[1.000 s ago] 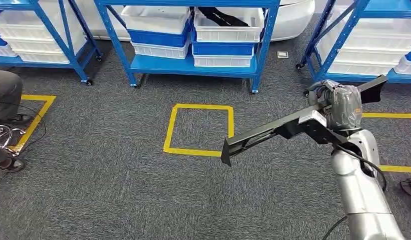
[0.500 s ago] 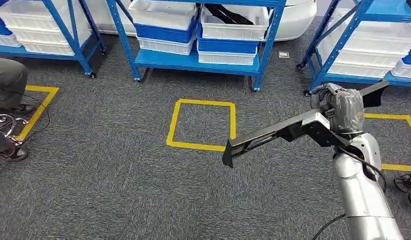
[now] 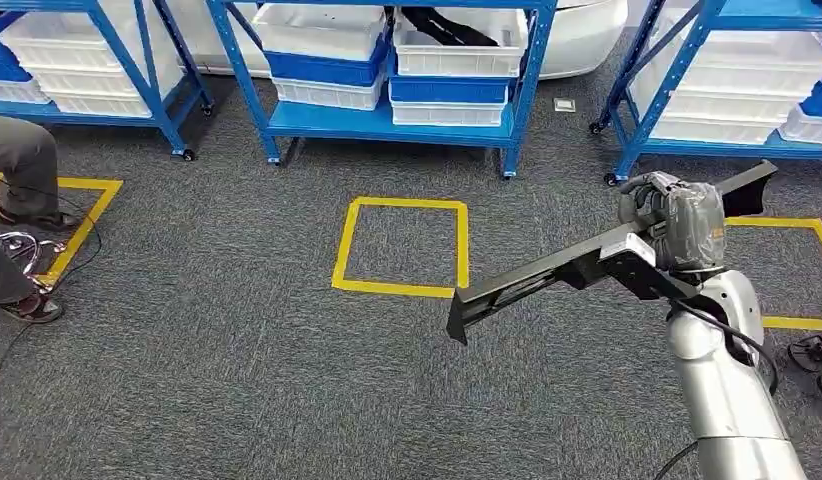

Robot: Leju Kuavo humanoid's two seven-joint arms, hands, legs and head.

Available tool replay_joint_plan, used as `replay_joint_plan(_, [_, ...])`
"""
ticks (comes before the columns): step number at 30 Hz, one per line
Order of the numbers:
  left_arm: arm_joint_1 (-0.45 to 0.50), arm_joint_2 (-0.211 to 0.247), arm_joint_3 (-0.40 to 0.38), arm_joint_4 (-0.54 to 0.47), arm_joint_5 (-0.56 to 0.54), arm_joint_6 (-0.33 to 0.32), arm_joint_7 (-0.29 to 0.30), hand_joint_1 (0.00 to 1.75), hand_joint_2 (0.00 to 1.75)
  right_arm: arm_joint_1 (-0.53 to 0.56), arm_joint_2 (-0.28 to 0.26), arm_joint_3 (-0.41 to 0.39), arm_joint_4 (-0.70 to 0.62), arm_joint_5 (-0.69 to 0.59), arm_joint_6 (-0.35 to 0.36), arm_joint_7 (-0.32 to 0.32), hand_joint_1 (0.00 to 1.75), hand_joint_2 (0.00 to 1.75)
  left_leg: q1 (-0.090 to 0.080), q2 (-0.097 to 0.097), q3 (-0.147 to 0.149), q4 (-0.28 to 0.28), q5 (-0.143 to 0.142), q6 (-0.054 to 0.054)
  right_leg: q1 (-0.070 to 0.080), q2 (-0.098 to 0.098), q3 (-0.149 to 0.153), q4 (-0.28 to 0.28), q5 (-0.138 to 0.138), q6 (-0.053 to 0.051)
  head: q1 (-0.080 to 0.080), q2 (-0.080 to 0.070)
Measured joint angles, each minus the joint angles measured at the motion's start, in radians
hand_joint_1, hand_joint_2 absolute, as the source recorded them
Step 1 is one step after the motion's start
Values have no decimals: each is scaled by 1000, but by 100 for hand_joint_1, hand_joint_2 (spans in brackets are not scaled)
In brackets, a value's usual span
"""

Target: Take the parts from the cabinet and place them on the table.

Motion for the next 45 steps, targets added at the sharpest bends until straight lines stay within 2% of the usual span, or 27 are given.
replay_joint_plan(2, [-4, 2, 0, 0, 1, -9, -2, 0, 175, -1, 1, 0, -8, 7, 0, 0, 175, 175, -2, 39, 89, -156, 55, 10, 4, -7, 2, 0, 2, 4, -1, 0])
replay_joint_plan(6, [-12, 4, 0, 0, -15, 23, -28, 0, 175, 2, 5, 1, -26, 11, 0, 0, 175, 175, -16, 20, 83, -186, 53, 28, 13, -33, -6, -5, 12, 22, 1, 0])
replay_joint_plan(7, [-12, 3, 1, -1, -11, 19, -43, 0, 175, 8, 6, 1, -32, 11, 0, 0, 175, 175, -10, 13, 88, -203, 66, 42, 21, -39, -9, -1, 6, 30, 1, 0])
replay_joint_plan(8, [-12, 0, 2, -1, -11, 10, -57, 0, 175, 14, 7, 0, -37, 12, 0, -1, 175, 175, -11, 8, 88, -208, 72, 48, 12, -25, -22, 18, -9, 30, 2, 0])
replay_joint_plan(11, [-15, 0, 10, -1, 8, -61, -78, 0, 175, 37, 10, 0, -41, 22, -3, -3, 175, 175, -13, -16, 78, -208, 81, 62, 12, -1, -108, 223, -108, 10, 1, 0])
replay_joint_plan(13, [-15, -1, 19, -1, 22, -117, -79, 0, 175, 72, 13, 0, -48, 28, -7, -3, 175, 175, -13, -37, 73, -208, 85, 63, 13, 6, -141, 303, -125, 18, 2, 0])
replay_joint_plan(14, [-16, -3, 25, -1, 26, -121, -78, 0, 175, 83, 16, 0, -51, 31, -8, -3, 175, 175, -13, -48, 72, -207, 86, 61, 13, 7, -120, 267, -106, 27, 2, 0])
replay_joint_plan(16, [-20, -8, 32, -1, 25, -133, -78, 0, 175, 89, 23, 0, -57, 47, -9, -3, 175, 175, -13, -67, 71, -201, 87, 58, 10, 21, -31, 100, -41, 44, 2, 0])
replay_joint_plan(17, [-22, -10, 32, -2, 18, -133, -84, 0, 175, 89, 25, 0, -59, 51, -9, -3, 175, 175, -13, -74, 66, -196, 86, 56, 4, 57, 7, 24, -19, 48, 3, 0])
replay_joint_plan(18, [-28, -10, 32, -2, 13, -138, -96, 0, 175, 89, 27, 0, -61, 57, -10, -3, 175, 175, -21, -81, 57, -186, 85, 49, 6, 74, 18, 4, -27, 41, 2, 0])
replay_joint_plan(21, [-30, -13, 33, -7, 11, -150, -169, 0, 175, 90, 34, 0, -69, 69, -10, -3, 175, 175, -15, -104, 46, -191, 97, 30, 15, 50, 10, 9, -19, 27, 0, 0])
replay_joint_plan(22, [-30, -13, 34, -9, 10, -143, -186, 0, 175, 89, 38, 1, -71, 70, -9, -3, 175, 175, -16, -114, 43, -190, 99, 25, 0, 39, 13, 3, -13, 19, 1, 0])
replay_joint_plan(23, [-28, -17, 34, -20, 4, -123, -190, 0, 175, 85, 41, 1, -74, 71, -8, -3, 175, 175, -14, -91, 38, -176, 85, 21, -3, 29, 15, -1, -10, 14, 1, 0])
replay_joint_plan(25, [-31, -25, 34, -45, 5, -102, -191, 0, 175, 84, 44, 1, -77, 71, -6, -1, 175, 175, -10, -30, -14, -62, 12, 8, -1, 10, 14, -1, -9, 1, -11, 0])
replay_joint_plan(27, [-32, -25, 35, -46, 10, -159, -190, 0, 175, 82, 45, 1, -77, 69, 2, -1, 175, 175, -3, -16, -82, 84, -45, -3, 2, -14, 13, -1, -9, 1, -11, 0])
replay_joint_plan(28, [-31, -27, 36, -45, 11, -189, -188, 0, 175, 81, 47, 1, -76, 68, 4, -1, 175, 175, 0, -12, -96, 112, -46, -6, 2, -24, 12, -1, -9, 1, -11, 0])
replay_joint_plan(29, [-31, -29, 36, -41, 18, -237, -183, 0, 175, 80, 49, 2, -76, 68, 4, -1, 175, 175, 4, -9, -87, 93, -26, -9, 2, -35, 12, -1, -9, 1, -11, 0])
replay_joint_plan(31, [-31, -28, 37, -38, 19, -302, -180, 0, 175, 74, 55, 4, -76, 68, 4, -1, 175, 175, 8, 10, -7, -58, 50, -9, 1, -56, 13, -1, -10, 2, -11, 0])
replay_joint_plan(32, [-32, -28, 37, -38, 10, -282, -177, 0, 175, 68, 56, 5, -76, 68, 4, -1, 175, 175, 7, 44, 43, -147, 82, -6, 3, -64, 14, -1, -10, 2, -12, 0])
replay_joint_plan(33, [-35, -29, 36, -38, -8, -245, -167, 0, 175, 65, 56, 6, -76, 67, 3, -1, 175, 175, -2, 87, 58, -186, 73, -3, 12, -71, 12, 1, -12, 5, -12, 0])
replay_joint_plan(37, [-34, -29, 31, -31, -37, -181, -115, 0, 175, 62, 59, 9, -76, 64, 3, -3, 175, 175, -13, 30, 47, -192, 87, 25, 18, -110, 17, -5, -13, 30, -6, 0])
replay_joint_plan(38, [-32, -30, 30, -31, -41, -173, -106, 0, 175, 63, 60, 10, -76, 63, 3, -6, 175, 175, -2, 22, 55, -204, 98, 38, 18, -94, 2, 4, -23, 36, -4, 0])
replay_joint_plan(39, [-32, -35, 29, -30, -45, -167, -103, 0, 175, 66, 61, 11, -76, 60, 3, -9, 175, 175, -9, 12, 55, -208, 102, 44, 12, -51, -3, 35, -42, 32, -2, 0])
replay_joint_plan(40, [-34, -34, 29, -29, -48, -164, -94, 0, 175, 69, 58, 11, -76, 57, 1, -15, 175, 175, -7, 2, 52, -208, 105, 50, 12, -20, -32, 102, -77, 22, -3, 0])
replay_joint_plan(42, [-33, -34, 27, -27, -63, -145, -81, 0, 175, 86, 57, 11, -74, 55, 1, -18, 175, 175, -8, -28, 49, -208, 106, 52, 12, 4, -111, 265, -139, 15, 1, 0])
replay_joint_plan(43, [-31, -35, 24, -25, -70, -133, -74, 0, 175, 95, 57, 13, -74, 55, 0, -20, 175, 175, -9, -42, 47, -208, 107, 53, 13, 9, -133, 308, -146, 20, 2, 0])
replay_joint_plan(45, [-27, -38, 21, -21, -77, -119, -65, 0, 175, 109, 58, 16, -74, 56, -3, -22, 175, 175, -9, -71, 47, -205, 108, 52, 11, 10, -106, 250, -110, 36, 2, 0])
